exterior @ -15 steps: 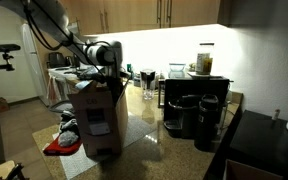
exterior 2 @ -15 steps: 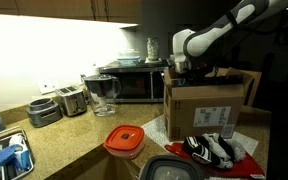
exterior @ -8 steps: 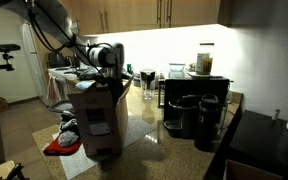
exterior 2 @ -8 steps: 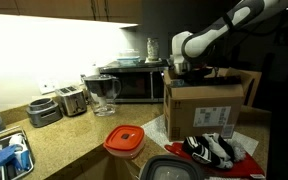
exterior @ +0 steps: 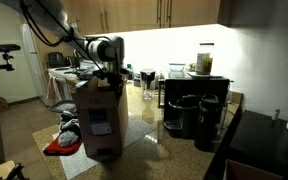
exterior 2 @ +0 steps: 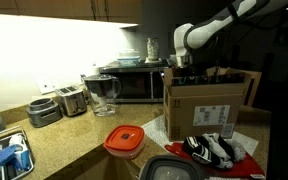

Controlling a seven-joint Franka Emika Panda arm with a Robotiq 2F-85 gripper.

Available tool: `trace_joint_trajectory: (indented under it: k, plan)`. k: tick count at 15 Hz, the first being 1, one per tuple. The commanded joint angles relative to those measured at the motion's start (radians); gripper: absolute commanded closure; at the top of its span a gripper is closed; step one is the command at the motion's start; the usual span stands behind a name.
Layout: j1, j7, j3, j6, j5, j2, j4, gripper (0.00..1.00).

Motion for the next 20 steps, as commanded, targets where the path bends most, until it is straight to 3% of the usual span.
trace_joint_trajectory:
  k: [1,11,12,14,20]
  plan:
    - [-0.006,0.034,-0.005,-0.042,0.0,-0.099,-0.04,1.0]
    - [-0.014,0.092,0.003,-0.114,0.029,-0.189,-0.029,1.0]
    - [-0.013,0.131,0.002,-0.123,0.032,-0.183,-0.025,0.74]
    - [-0.008,0.218,0.002,-0.123,0.037,-0.173,-0.028,0.68]
    - [-0.008,0.467,-0.004,-0.06,0.041,-0.124,-0.053,0.29]
